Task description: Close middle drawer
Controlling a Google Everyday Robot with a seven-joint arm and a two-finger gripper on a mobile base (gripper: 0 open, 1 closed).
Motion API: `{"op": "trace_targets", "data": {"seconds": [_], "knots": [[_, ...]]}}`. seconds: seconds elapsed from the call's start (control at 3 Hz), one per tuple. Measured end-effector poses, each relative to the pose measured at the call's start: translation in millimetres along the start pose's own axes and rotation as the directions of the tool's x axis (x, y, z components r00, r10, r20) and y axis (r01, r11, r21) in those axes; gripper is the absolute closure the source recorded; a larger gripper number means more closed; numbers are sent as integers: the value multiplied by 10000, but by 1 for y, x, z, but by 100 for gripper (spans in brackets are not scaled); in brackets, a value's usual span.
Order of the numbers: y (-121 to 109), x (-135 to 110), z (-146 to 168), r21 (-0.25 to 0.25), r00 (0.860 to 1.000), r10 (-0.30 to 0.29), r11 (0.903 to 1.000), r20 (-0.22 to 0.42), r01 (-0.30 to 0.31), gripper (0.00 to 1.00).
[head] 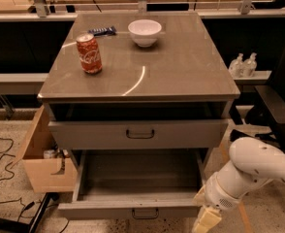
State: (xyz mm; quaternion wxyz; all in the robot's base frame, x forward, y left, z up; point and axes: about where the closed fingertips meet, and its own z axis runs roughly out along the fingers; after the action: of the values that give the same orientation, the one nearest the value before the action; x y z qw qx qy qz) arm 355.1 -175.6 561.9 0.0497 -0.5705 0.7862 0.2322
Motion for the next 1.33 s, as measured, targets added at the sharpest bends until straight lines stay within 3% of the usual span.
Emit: {"op": "trace_targets", "data": {"seconds": [0.33, 0.67, 1.0, 1.33], "knots": [[4, 7, 43, -217, 9996, -245, 9995, 117, 247, 62], [3, 6, 43, -208, 9997, -225, 9995, 132, 228, 84], [4, 7, 45, -233, 9997, -229, 9995, 129, 232, 100], [4, 7, 45, -228, 9996, -231, 9995, 129, 234, 100]]}}
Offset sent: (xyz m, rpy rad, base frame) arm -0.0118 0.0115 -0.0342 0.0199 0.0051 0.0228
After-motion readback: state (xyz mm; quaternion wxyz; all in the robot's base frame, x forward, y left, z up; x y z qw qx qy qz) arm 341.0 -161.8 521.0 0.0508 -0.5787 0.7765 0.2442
